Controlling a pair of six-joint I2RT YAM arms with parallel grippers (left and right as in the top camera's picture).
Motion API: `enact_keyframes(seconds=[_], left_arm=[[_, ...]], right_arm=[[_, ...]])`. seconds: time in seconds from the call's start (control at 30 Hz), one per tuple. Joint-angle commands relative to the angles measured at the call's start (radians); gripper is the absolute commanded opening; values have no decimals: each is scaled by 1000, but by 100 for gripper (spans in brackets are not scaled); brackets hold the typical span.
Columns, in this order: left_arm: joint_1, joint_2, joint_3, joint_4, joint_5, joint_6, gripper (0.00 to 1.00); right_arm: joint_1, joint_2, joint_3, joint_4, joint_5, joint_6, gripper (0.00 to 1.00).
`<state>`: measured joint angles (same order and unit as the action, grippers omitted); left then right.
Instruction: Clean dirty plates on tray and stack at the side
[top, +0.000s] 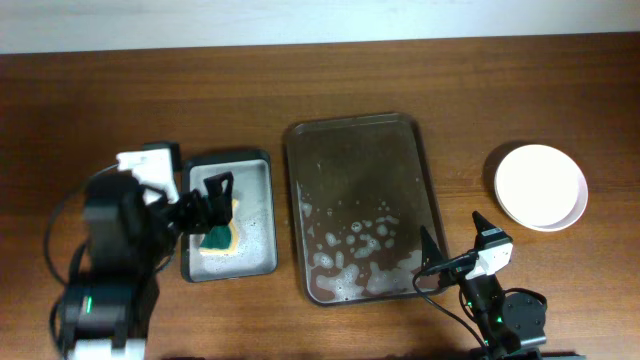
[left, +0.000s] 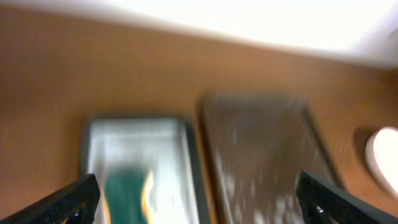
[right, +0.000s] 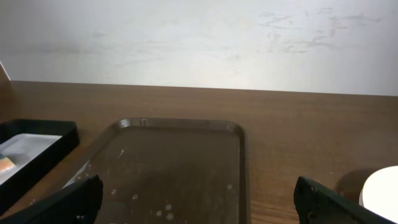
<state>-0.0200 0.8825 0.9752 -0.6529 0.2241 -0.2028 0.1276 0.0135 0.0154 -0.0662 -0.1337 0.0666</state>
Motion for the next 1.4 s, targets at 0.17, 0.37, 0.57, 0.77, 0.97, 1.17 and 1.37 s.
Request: enact_keyframes(seconds=[0.17,0.37,0.57,0.77,0.97,1.17,1.37], left_arm=[[3,-397,-325,315,-15,245,100],[8,-674,-622,548,-19,310,99],[19,-829,-811,649,-31,310,99],[19,-878,-957,754,-73,309,99],[19,-878,-967,721,-131,310,99],[19,-878,-967,712,-135,309,99],[19,-878,-967,710,-135,309,100]], right_arm=[[-5,-10,-10,3,-13,-7,99],[-5,-10,-10,3,-13,-7,99],[-5,-10,-10,3,-13,-7,99],[-5,-10,-10,3,-13,-7,99],[-5,-10,-10,3,-13,-7,99],[-5,-10,-10,3,-13,-7,99],[-5,-10,-10,3,-13,-7,99]])
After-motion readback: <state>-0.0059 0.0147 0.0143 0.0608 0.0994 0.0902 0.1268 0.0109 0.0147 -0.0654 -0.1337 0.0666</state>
